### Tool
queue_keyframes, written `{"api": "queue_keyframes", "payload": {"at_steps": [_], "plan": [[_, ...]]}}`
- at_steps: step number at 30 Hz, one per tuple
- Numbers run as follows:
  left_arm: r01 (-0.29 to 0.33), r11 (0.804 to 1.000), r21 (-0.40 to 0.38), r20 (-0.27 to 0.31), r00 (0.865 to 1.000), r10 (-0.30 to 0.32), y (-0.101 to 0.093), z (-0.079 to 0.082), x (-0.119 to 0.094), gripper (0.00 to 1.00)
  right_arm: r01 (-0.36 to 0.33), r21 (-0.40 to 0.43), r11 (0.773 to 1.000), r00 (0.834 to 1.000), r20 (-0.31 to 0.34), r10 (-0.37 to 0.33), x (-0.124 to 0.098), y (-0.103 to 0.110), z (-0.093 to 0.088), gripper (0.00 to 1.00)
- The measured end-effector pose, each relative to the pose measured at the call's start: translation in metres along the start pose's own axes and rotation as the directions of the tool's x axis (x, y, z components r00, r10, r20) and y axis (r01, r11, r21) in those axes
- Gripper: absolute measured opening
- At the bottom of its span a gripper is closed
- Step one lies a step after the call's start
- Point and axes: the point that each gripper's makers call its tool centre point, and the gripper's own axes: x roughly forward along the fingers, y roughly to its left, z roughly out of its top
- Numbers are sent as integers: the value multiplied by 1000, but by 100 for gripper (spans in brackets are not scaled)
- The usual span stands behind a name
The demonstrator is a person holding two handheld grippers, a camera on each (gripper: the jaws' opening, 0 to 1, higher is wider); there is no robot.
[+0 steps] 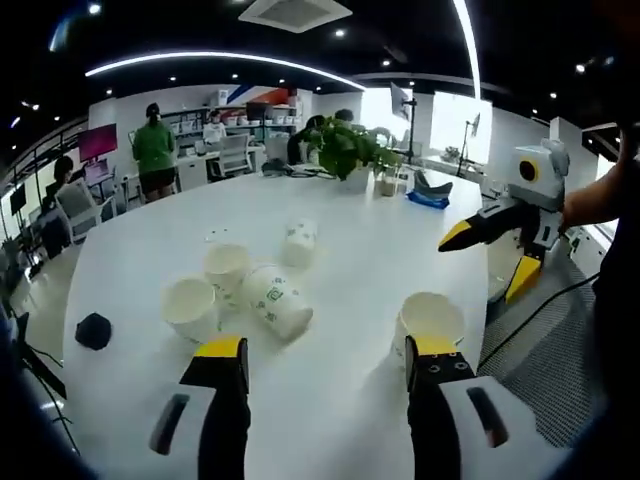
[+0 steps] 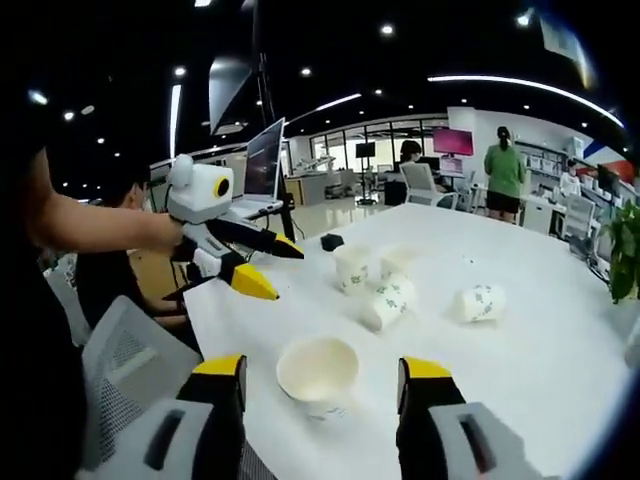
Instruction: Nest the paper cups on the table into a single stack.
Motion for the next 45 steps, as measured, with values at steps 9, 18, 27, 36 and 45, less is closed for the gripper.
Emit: {"api": "queue_keyframes", "payload": {"at_steps": [9, 18, 27, 36, 45], "plan": [[-42, 999, 15, -3, 999, 42, 30, 5, 13, 56, 28, -5, 1000, 1000, -7, -28, -10, -4, -10, 72], [-60, 998, 19, -18, 998, 60, 62, 3, 29, 49, 44, -14, 999, 999, -8, -44, -19, -3, -20, 80], [-65, 998, 27, -41, 997, 66, 80, 9, 42, 43, 70, -9, 998, 997, -24, -70, -27, -3, -31, 84], [-84, 994, 69, -125, 988, 92, 104, 2, 57, 34, 109, -8, 994, 994, -14, -109, -29, -9, -28, 83], [-74, 990, 119, -191, 977, 96, 107, -6, 63, 26, 127, 0, 992, 992, -24, -127, -30, -12, -31, 82]]}}
